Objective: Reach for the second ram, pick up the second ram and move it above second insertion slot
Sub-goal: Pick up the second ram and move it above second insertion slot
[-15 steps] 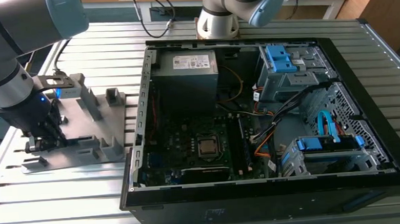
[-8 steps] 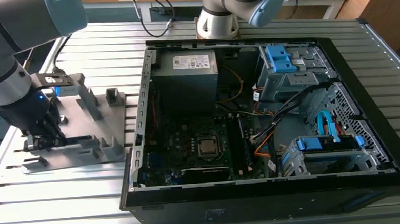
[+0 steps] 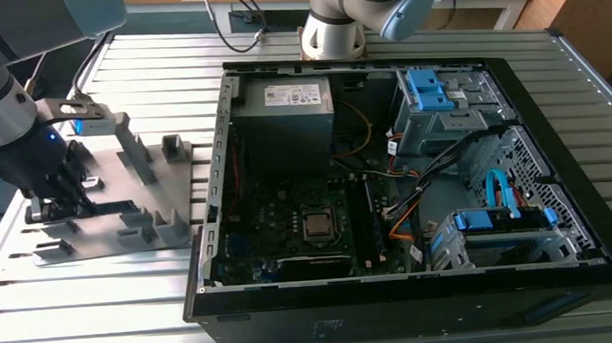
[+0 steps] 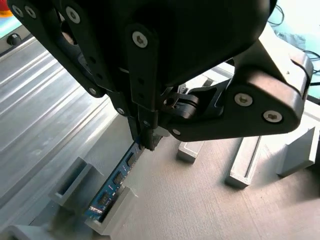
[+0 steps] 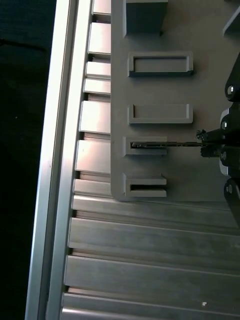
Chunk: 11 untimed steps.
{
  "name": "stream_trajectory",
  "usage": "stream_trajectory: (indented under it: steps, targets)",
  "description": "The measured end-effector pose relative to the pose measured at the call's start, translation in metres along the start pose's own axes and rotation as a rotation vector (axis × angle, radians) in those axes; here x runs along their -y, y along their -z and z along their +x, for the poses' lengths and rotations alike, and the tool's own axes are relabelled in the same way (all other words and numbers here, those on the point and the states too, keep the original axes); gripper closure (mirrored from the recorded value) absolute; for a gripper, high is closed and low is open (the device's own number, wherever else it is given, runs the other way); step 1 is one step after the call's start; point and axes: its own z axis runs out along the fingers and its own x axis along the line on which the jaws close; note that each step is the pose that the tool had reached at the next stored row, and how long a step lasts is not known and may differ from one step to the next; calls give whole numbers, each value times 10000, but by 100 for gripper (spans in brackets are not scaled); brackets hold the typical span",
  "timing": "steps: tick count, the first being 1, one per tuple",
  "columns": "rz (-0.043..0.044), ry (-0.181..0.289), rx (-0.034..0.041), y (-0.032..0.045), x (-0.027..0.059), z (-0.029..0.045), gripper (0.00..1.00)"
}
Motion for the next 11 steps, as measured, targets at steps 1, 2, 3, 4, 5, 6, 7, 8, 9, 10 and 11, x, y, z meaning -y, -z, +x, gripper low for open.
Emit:
stream_trajectory:
  steps: [1, 2, 3, 4, 5, 6, 7, 8, 9, 10, 11]
  targets:
    - [0, 0, 0, 13, 0, 0, 86]
    - [1, 0, 0, 25, 0, 0, 86]
    - [-1, 0, 0, 38, 0, 0, 86]
    - [0, 0, 0, 50, 0, 0, 86]
    - [0, 0, 0, 61, 0, 0, 86]
    - [0, 0, 1, 73, 0, 0, 86]
    - [-1, 0, -1, 87, 0, 0, 86]
    - [0, 0, 0, 100, 0, 0, 86]
    - [0, 0, 0, 113, 0, 0, 86]
    - [0, 0, 0, 123, 0, 0, 86]
    - [0, 0, 0, 134, 0, -1, 86]
